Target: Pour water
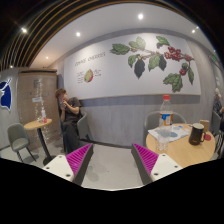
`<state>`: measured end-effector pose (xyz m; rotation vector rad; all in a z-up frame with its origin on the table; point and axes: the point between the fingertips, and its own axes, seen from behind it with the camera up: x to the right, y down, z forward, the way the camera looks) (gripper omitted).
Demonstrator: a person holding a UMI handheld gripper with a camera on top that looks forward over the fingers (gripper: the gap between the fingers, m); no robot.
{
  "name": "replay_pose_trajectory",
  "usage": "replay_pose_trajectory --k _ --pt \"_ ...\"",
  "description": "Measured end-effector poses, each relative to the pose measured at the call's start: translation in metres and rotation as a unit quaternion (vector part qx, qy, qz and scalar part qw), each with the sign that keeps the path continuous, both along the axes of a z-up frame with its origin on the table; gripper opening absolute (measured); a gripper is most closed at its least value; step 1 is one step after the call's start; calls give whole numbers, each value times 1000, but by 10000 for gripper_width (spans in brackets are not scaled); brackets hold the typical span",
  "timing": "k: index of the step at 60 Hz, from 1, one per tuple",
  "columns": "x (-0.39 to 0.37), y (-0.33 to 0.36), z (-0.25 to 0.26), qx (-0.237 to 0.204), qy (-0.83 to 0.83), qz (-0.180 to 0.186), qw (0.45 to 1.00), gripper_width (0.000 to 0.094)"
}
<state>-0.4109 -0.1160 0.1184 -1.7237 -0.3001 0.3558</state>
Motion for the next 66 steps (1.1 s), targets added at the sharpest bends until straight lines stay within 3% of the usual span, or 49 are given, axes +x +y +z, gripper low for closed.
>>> replay_pose_trajectory --k 24,32,42,50,54,60,66 --pt "17 11 2 -13 9 -5 1000 826" --pt "50 34 5 -8 -7 -46 999 819" --pt "109 84 36 29 -23 -129 991 822" --pt "159 161 45 52 -39 -167 984 822" --pt "163 181 41 48 -46 -180 982 820" --pt "171 221 42 52 -53 -165 984 818" --pt "172 244 28 44 -52 -172 983 816"
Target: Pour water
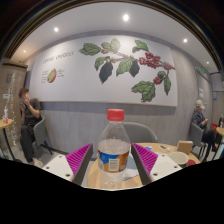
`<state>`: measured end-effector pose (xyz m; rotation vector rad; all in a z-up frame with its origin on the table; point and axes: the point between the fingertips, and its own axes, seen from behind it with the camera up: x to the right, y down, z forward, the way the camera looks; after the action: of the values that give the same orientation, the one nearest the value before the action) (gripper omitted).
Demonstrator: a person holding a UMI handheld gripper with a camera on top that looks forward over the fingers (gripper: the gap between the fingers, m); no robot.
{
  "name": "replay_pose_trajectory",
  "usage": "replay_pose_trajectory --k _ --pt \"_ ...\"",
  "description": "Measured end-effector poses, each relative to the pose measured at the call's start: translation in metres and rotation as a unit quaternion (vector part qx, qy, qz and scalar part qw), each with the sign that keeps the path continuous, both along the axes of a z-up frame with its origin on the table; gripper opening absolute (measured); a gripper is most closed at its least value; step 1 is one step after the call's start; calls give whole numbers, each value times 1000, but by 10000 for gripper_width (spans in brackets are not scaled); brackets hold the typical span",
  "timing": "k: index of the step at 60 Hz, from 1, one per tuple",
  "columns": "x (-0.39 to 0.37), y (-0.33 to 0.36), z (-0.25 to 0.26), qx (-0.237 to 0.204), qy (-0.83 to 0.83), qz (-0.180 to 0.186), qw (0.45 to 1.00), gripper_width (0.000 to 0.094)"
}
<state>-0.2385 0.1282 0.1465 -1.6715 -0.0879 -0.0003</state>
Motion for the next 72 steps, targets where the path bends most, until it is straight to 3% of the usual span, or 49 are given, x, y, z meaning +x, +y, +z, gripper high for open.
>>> replay_pose_trajectory --k 5,6,8,14,19,28,35,50,53,54,63,72 --pt "6 13 -8 -4 10 -11 1000 770" --pt "7 15 -8 -2 13 -13 1000 714" --pt "8 17 -8 2 18 -13 1000 513" --pt "12 16 -4 23 18 -32 999 398" --pt "13 19 -4 29 35 -21 999 334" --pt "30 23 -5 27 80 -15 996 326" --pt "45 16 3 14 264 -7 965 324" --pt "82 18 5 -13 641 34 766 326" --pt "87 9 12 -25 701 27 713 328" --pt "77 9 16 -22 713 15 701 328" --pt "119 10 9 -36 814 28 579 364" --pt "123 -1 14 -39 853 40 518 373"
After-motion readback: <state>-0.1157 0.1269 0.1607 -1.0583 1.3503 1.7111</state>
